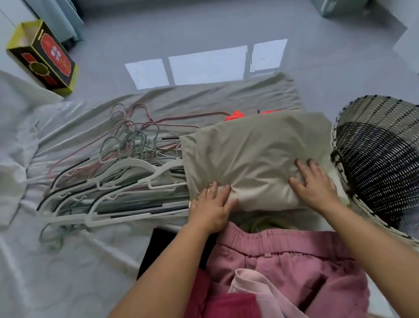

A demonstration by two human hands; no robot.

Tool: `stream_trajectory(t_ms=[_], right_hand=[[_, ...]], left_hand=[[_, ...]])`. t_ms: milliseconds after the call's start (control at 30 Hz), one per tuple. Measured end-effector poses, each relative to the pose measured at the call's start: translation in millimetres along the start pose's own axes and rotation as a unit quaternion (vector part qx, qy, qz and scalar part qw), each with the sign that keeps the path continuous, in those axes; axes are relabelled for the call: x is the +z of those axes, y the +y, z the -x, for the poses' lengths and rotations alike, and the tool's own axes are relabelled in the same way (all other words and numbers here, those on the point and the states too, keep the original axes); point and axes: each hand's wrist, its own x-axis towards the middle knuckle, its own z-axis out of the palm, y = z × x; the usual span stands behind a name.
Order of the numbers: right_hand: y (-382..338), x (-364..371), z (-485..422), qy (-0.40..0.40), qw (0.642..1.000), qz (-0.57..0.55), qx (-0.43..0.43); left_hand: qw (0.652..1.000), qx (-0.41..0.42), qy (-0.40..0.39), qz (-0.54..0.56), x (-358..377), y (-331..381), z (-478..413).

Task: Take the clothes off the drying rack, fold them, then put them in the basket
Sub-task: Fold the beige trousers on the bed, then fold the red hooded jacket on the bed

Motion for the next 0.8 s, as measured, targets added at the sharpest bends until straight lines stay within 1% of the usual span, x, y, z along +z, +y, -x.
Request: stream_trajectory(t_ms=[33, 67, 100, 133, 200, 233, 267, 300, 367, 433, 500, 533, 567, 600, 633, 667, 733, 767, 800], right_hand=[[-1, -1, -1, -0.002, 1.000, 0.008, 0.001], [-2, -2, -1, -0.006, 1.000, 0.011, 0.005], [-3, -4, -2, -0.004, 1.000, 0.006, 0.008], [-6, -8, 2, 0.000, 1.000, -0.009, 0.009], [-16, -15, 21, 0.044, 0.996, -0.071, -0.013], [-22, -17, 36, 0.064, 0.991, -0.113, -0.027], [-29, -19, 53, 0.078, 0.984, -0.153, -0.040], [-35, -18, 72, 0.078, 0.976, -0.193, -0.057], [-50, -15, 111, 0.054, 0.952, -0.291, -0.076], [-64, -12, 149, 0.031, 0.930, -0.355, -0.089], [-75, -12, 181, 0.004, 0.924, -0.367, -0.107], [-82, -15, 197, -0.016, 0.924, -0.365, -0.113], [-88, -20, 212, -0.040, 0.924, -0.359, -0.122], [-94, -26, 226, -0.062, 0.926, -0.346, -0.137], [-97, -31, 240, -0.088, 0.929, -0.323, -0.159], [-97, -35, 250, -0.123, 0.933, -0.285, -0.181], [-90, -33, 271, -0.190, 0.949, -0.147, -0.204], [-84, -30, 282, -0.200, 0.957, -0.077, -0.193], [-79, -27, 292, -0.192, 0.965, -0.042, -0.173]], left_hand=[[1.000, 0.008, -0.012, 0.010, -2, -5, -1], [0.999, 0.026, -0.008, 0.042, -7, -8, 0], [0.994, 0.042, 0.019, 0.101, -13, -12, 2], [0.981, 0.046, 0.059, 0.179, -20, -18, 7], [0.931, 0.020, 0.160, 0.328, -36, -35, 28], [0.906, -0.005, 0.182, 0.383, -41, -45, 45], [0.891, -0.030, 0.175, 0.419, -43, -55, 65], [0.891, -0.050, 0.138, 0.430, -40, -67, 89], [0.906, -0.070, 0.056, 0.415, -26, -88, 136], [0.906, -0.086, 0.038, 0.413, -10, -103, 181], [0.910, -0.105, 0.038, 0.399, 6, -115, 214], [0.926, -0.102, 0.039, 0.363, 14, -124, 225], [0.949, -0.094, 0.028, 0.299, 23, -135, 234], [0.963, -0.090, -0.002, 0.254, 26, -144, 241], [0.968, -0.091, -0.021, 0.232, 29, -152, 247], [0.967, -0.080, -0.031, 0.238, 30, -159, 251], [0.967, -0.066, -0.014, 0.246, 20, -167, 262], [0.967, -0.059, 0.000, 0.248, 9, -166, 270], [0.965, -0.057, 0.018, 0.255, -3, -167, 279]])
